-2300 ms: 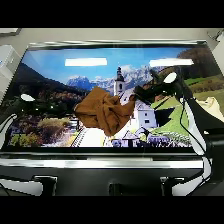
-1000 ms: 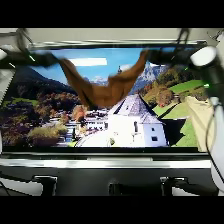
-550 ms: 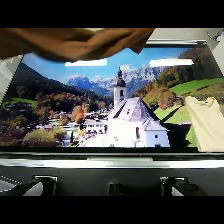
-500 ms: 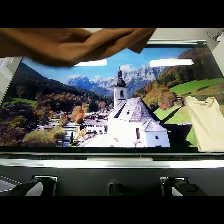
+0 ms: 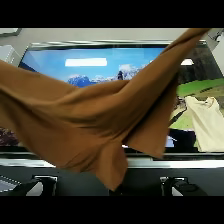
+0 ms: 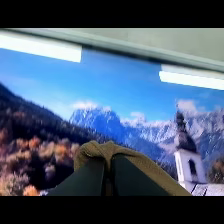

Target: Fold the clothes and pants, and hang the long-sleeved shirts on hangers.

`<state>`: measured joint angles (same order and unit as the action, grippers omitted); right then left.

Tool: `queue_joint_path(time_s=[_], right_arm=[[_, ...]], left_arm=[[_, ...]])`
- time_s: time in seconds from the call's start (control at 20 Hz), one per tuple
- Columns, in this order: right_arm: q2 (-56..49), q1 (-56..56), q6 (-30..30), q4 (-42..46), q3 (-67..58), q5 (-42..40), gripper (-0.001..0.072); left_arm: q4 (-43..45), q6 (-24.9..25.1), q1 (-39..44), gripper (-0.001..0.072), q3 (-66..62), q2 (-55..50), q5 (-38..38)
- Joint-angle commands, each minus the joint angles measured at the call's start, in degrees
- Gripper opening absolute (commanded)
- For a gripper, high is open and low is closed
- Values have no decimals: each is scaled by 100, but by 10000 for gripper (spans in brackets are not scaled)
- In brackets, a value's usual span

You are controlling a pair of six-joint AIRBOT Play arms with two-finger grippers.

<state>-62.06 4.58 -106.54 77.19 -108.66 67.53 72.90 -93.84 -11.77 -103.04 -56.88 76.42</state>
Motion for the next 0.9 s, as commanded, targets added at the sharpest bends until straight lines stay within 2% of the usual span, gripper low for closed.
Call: queue_joint_path(time_s=[0.0,0.15,0.25,0.35,0.45,0.6,0.65,0.75,0.8,0.85], right_arm=[[-1515,-2,-422,-55,306,927,30],[-3060,-2,-431,-101,573,400,30],[-3976,-2,-420,-442,573,-85,30],[-4710,-2,-407,-699,570,-525,30],[-5110,-2,-409,-918,570,-708,30],[-5145,-4,-424,-964,570,-673,30],[-5093,-9,-422,-940,568,-610,30],[-4959,-9,-422,-922,568,-505,30],[-4889,-9,-420,-922,568,-455,30],[-4813,-9,-415,-922,568,-396,30]], left_arm=[[20,-50,74,19,1432,-925,-546],[-9,-50,173,19,2621,-2203,-1930],[-262,105,223,19,2721,-3224,-2323],[-627,330,260,19,2522,-4059,-2441],[-758,341,278,20,2208,-4551,-2400],[-756,343,275,54,1805,-4675,-2131],[-754,343,247,127,1582,-4640,-1845],[-726,348,173,680,1064,-4461,-1088],[-710,343,133,720,833,-4310,-739],[-710,337,70,720,605,-4111,-374]])
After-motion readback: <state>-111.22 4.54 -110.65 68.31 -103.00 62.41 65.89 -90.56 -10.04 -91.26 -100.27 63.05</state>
